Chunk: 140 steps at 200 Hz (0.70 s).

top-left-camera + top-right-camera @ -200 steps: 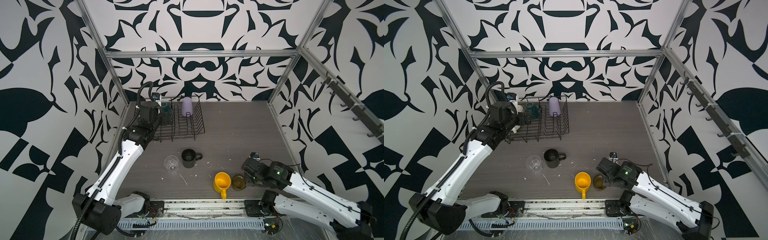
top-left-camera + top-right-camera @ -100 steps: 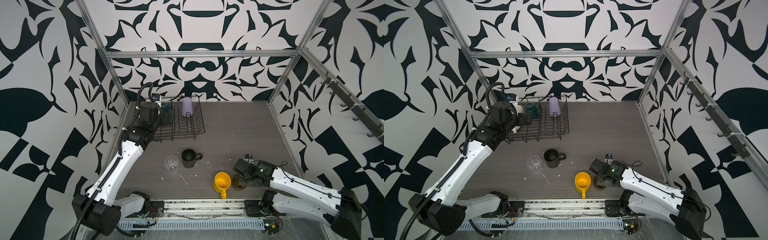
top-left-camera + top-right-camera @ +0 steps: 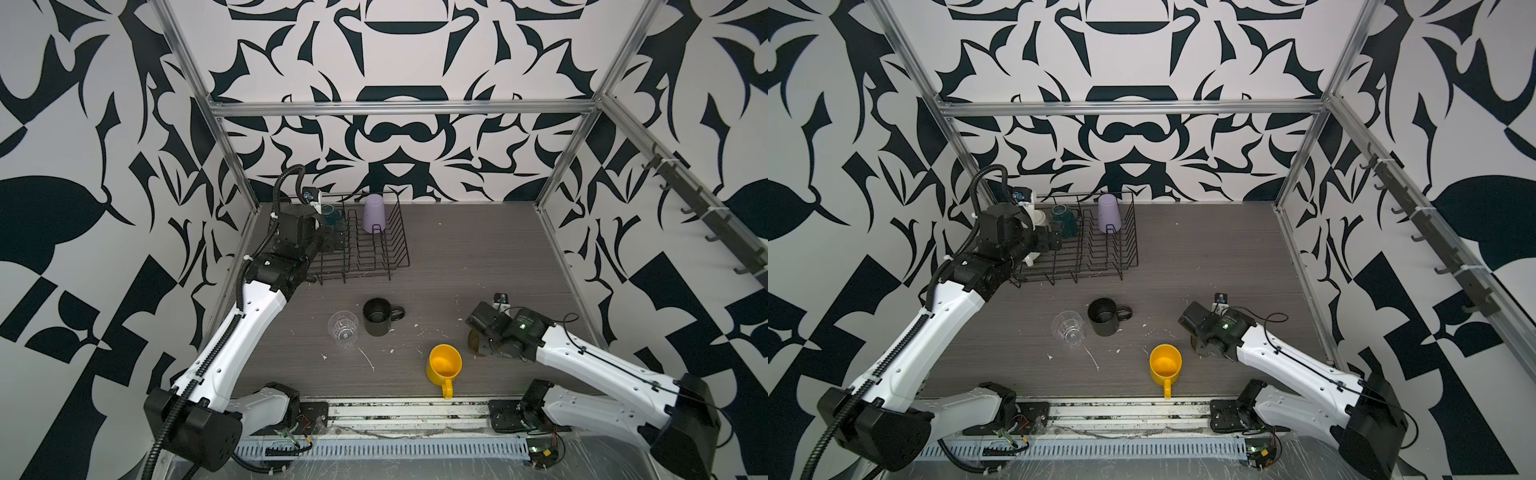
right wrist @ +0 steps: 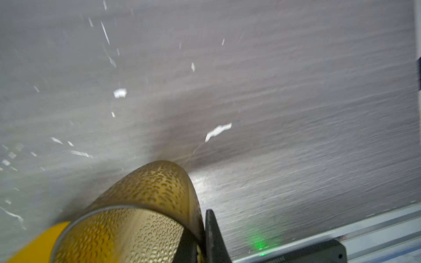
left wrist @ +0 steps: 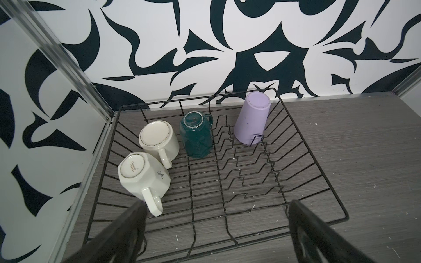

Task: Load cups into a dish rack
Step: Pick up the cup from the bottom-right of the table.

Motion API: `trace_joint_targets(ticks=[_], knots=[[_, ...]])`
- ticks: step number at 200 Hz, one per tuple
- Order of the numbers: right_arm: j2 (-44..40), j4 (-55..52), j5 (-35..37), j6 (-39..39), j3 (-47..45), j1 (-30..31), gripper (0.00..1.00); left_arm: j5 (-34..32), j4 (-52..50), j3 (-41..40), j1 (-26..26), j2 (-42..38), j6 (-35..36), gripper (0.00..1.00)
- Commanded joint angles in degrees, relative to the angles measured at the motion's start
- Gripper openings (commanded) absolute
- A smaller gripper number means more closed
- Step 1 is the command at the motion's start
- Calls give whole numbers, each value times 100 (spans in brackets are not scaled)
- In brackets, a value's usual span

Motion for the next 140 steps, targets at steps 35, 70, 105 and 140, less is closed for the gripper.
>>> trace_joint_targets(ticks=[35,70,105,140], knots=[[-212,570,-317,-1794,1044,-1491,0,1463,385,-136,293,-148,-286,99],[562,1661,-1105,-2161,1604,-1728,0,3555,822,-63,713,59,-902,99],[1102,2863,-2119,-2154,2203,-1756,0,5356,1170,-62,821,303,-1090,99],[1611,3652,-3229,-1981,2779,-1756,0,6900,2040,-448,915,297,-1571,99]])
